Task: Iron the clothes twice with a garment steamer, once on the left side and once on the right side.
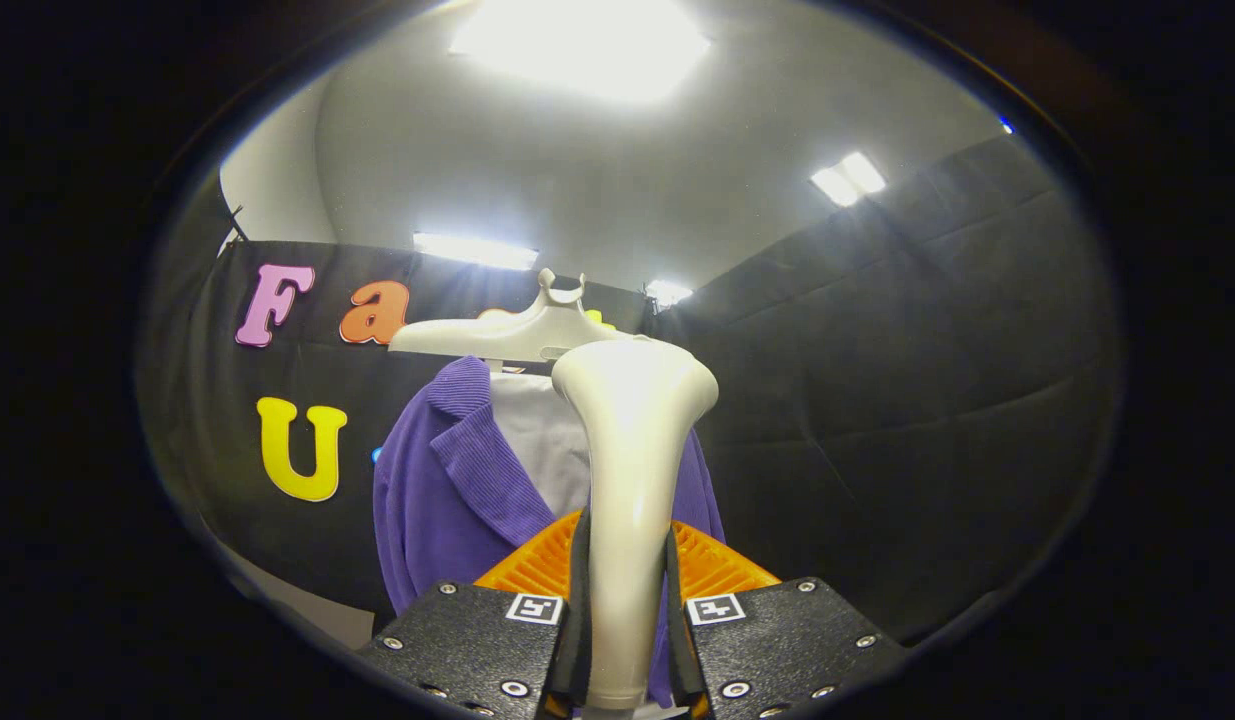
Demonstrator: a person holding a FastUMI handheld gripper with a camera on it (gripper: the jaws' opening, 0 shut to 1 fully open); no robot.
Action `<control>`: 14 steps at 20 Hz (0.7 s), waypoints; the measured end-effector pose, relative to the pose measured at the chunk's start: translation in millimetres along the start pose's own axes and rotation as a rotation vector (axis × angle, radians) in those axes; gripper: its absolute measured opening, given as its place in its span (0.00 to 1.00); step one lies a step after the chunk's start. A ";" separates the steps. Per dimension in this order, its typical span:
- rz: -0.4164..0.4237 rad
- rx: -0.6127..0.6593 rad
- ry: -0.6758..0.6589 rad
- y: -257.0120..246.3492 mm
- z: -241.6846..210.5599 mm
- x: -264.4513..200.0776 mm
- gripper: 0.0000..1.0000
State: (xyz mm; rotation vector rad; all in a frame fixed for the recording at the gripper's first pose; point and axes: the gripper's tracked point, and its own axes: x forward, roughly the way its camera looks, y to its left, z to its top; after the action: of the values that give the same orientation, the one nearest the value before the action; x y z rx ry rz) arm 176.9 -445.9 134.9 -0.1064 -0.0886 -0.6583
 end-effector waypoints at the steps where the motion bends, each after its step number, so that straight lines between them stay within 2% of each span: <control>1: -0.004 -0.002 0.015 -2.3 -5.7 8.4 0.31; 8: 0.009 0.023 0.092 -9.2 -47.8 38.9 0.31; 14: 0.013 0.040 0.168 -16.1 -99.9 28.6 0.31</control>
State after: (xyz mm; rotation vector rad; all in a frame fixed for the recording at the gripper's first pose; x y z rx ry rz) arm 194.4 -488.5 40.4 -0.0127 0.0601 -0.6495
